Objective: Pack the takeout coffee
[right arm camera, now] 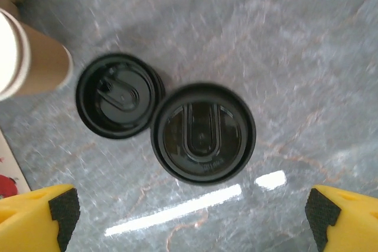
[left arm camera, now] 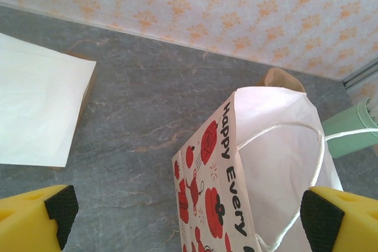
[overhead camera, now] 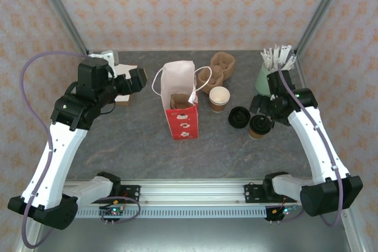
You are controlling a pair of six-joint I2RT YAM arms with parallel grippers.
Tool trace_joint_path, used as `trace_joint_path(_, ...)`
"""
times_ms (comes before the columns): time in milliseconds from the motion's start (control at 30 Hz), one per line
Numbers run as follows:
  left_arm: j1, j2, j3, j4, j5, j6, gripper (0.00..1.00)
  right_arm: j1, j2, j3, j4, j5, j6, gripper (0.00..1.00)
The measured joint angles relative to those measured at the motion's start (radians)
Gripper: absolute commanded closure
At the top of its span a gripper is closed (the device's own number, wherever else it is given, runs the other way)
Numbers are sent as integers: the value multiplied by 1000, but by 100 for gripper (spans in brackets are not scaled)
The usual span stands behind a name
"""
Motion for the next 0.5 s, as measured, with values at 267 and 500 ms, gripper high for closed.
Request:
trace_joint_path(267, 0, -1, -14, 25, -3, -6, 0, -39, 35, -130, 55, -60, 28, 1)
trace_joint_path(500, 0, -1, -38, 31, -2, -10, 0, -63, 126, -131, 114, -101, 26, 1)
